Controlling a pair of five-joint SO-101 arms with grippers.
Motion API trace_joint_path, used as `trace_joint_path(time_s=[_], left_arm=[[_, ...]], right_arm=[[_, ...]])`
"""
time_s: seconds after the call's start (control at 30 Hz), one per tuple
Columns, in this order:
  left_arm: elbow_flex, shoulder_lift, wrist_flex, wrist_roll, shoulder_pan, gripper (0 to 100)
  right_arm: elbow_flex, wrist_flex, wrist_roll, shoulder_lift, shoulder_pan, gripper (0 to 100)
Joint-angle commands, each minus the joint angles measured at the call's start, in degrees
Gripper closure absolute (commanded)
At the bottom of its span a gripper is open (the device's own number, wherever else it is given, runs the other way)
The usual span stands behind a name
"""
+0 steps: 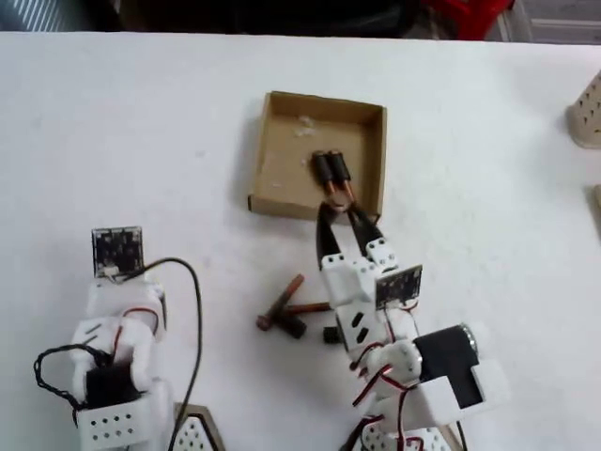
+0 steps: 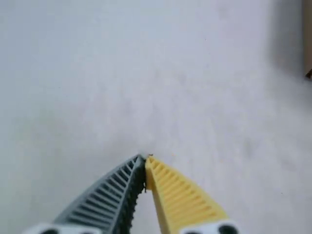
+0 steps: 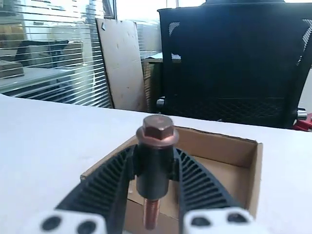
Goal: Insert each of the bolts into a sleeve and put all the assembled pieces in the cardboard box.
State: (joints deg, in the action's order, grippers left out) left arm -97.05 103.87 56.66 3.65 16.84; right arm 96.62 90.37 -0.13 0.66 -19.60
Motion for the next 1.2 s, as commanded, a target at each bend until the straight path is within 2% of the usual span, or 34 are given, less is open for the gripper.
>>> trace_joint_path(time_s=[0.0,0.17,0.4,0.63,1.0,1.17], left_arm=[[0.09,0.48,0.97,0.88,-0.04,98],[0.09,0.48,0.97,0.97,-0.04,98],[0.09,0.31,1.85,1.05,0.22,98],[0.09,0.31,2.11,1.05,0.22,98],[0.00,0.31,2.20,1.05,0.22,98],[0.00,0.31,2.20,1.05,0.31,98]], right_arm=[[-0.09,-0.22,0.79,3.21,2.24,98.2],[-0.18,-1.63,0.79,5.76,4.44,98.2],[-0.62,-13.67,0.79,15.16,7.34,98.2],[-1.85,-37.05,0.79,32.13,8.04,98.2],[-12.40,-87.34,0.79,58.77,8.04,98.1],[-16.44,-100.79,0.88,65.54,7.96,98.1]])
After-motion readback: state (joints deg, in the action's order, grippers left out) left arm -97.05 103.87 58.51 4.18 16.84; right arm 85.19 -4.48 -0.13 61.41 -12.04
